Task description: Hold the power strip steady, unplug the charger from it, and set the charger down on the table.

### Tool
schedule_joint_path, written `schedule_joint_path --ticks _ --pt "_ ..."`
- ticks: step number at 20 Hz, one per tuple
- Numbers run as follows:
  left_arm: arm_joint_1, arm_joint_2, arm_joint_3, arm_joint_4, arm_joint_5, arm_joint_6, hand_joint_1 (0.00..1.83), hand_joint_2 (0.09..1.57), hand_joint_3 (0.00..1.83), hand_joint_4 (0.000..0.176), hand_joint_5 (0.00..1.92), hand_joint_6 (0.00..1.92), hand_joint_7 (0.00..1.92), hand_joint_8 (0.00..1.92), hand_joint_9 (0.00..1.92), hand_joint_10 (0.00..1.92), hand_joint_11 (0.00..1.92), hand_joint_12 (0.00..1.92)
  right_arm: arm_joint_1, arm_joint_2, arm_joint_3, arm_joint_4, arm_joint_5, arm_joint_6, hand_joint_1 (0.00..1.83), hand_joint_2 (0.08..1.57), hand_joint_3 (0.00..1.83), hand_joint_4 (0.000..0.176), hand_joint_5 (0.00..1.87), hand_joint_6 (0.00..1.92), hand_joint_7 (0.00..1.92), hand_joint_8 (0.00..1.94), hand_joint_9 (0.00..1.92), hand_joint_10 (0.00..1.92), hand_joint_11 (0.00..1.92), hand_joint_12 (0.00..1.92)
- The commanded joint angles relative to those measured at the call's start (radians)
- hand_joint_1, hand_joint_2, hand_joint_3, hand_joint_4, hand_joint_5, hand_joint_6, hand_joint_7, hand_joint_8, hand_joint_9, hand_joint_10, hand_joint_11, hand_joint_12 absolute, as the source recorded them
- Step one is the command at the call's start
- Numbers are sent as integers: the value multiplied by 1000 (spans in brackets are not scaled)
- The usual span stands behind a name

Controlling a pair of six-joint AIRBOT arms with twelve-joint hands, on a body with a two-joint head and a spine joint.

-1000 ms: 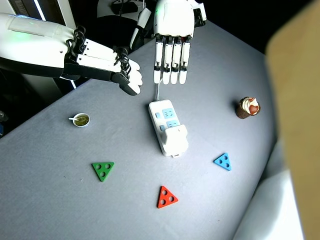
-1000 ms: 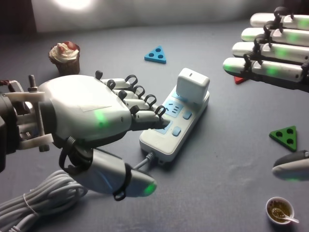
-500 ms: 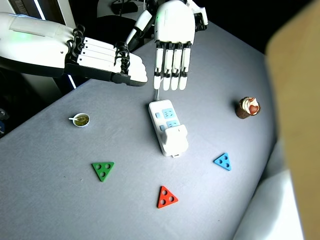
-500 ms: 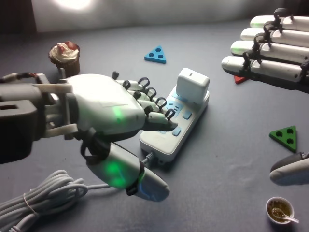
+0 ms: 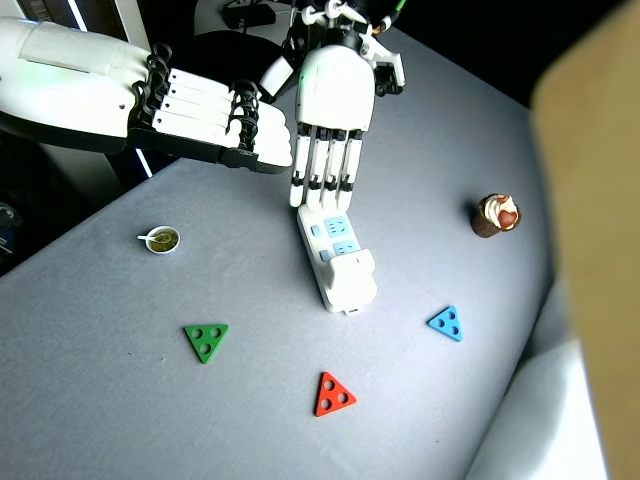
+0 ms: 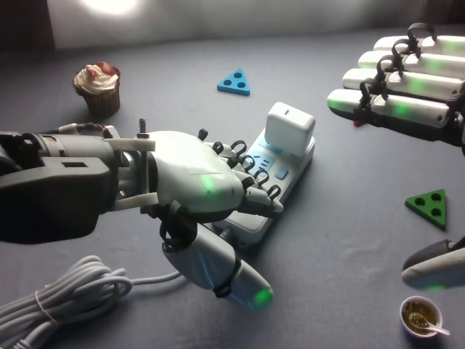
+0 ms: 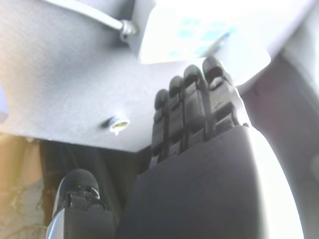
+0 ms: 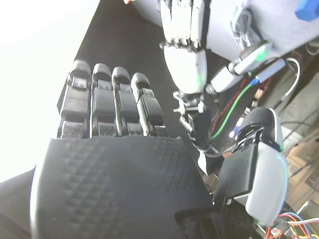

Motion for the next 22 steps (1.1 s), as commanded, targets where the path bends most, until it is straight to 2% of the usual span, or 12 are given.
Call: schedule_joint_path --ticks 1,3,6,9,12,14,15,17,19,22 --pt "-4 -9 7 -11 -83 -1 15 1033 9 0 160 0 189 1 163 3 32 247 16 13 -10 102 95 -93 269 896 17 0 44 10 72 14 79 16 89 41" --pt "-1 -15 17 -15 -81 -1 34 1035 5 0 180 7 211 8 188 10 52 255 16 12 -27 246 92 -250 342 927 21 0 49 9 76 10 79 11 101 48" --pt "2 -25 32 -18 -86 -1 37 1042 6 0 178 4 204 3 175 2 49 254 20 6 -60 531 98 -513 636 950 13 0 44 5 82 8 87 9 115 58" --pt "1 -43 52 -20 -90 -1 44 1053 7 0 161 0 183 0 153 0 29 245 26 -4 -92 756 142 -704 846 983 15 0 30 0 57 0 83 5 105 65" --pt "2 -64 69 -20 -90 1 59 1057 5 0 142 0 154 0 128 0 24 243 28 -10 -112 866 169 -764 1040 987 7 0 49 6 62 2 78 1 100 75" --pt "5 -72 78 -20 -89 2 32 1059 4 0 149 5 171 7 141 6 30 246 35 -10 -129 962 175 -821 1100 984 1 0 85 0 102 0 130 3 10 467" --pt "6 -77 82 -20 -89 2 32 1059 4 0 150 5 169 5 141 5 26 244 29 -10 -135 1022 174 -860 1103 985 1 0 98 2 120 3 149 5 1 568" --pt "8 -87 92 -20 -89 2 21 1061 4 0 139 0 158 0 129 0 19 240 22 -13 -139 1067 176 -876 1076 996 3 0 81 5 109 4 141 4 0 518" --pt "19 -98 100 -20 -92 2 13 1059 2 0 165 8 181 7 145 5 36 246 21 -23 -146 1089 226 -876 1055 999 0 0 120 8 130 4 135 1 0 497" --pt "35 -117 111 -28 -105 2 18 1064 2 0 145 1 169 4 138 3 29 242 18 -68 -149 1200 304 -876 1086 1008 1 0 136 5 127 1 130 0 0 464"
